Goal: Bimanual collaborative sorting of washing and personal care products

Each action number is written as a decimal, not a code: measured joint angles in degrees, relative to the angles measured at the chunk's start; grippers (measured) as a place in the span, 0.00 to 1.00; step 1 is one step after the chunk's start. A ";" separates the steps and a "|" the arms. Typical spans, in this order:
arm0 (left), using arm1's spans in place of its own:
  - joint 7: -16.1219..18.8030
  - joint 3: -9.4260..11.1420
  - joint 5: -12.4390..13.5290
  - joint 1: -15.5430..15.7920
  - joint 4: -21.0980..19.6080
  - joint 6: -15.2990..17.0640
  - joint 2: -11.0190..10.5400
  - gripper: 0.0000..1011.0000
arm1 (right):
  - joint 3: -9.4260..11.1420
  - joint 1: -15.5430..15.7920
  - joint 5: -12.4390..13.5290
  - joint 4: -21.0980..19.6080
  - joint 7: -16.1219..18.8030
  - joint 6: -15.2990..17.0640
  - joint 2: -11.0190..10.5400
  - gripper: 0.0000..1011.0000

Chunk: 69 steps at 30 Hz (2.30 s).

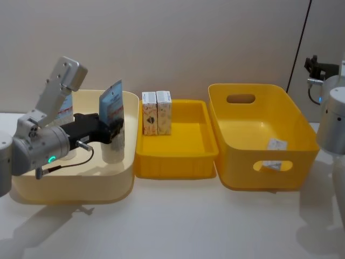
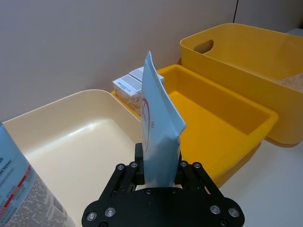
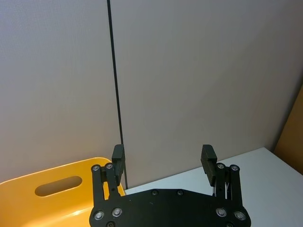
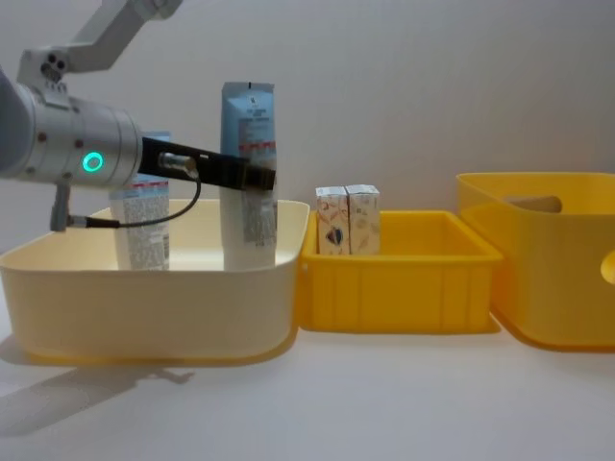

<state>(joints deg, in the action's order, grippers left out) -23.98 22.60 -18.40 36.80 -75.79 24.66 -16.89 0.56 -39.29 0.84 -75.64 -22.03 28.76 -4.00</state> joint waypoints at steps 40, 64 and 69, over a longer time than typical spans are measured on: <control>-1.14 -0.39 2.87 8.98 -0.69 -13.07 0.00 0.30 | -4.23 -0.11 0.56 -1.55 10.94 -2.93 -2.29 0.99; -5.02 -0.83 -1.55 11.68 3.75 -20.65 2.20 0.31 | -7.54 2.01 3.49 -5.66 24.48 -4.82 -4.28 0.99; -4.96 -0.74 -2.10 11.21 3.19 -20.69 2.16 0.31 | -8.07 2.41 3.77 -6.37 26.27 -5.79 -4.18 0.99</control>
<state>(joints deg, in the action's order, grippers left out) -28.93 21.86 -20.50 48.00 -72.60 3.98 -14.73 -7.51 -36.88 4.61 -82.01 4.24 22.97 -8.18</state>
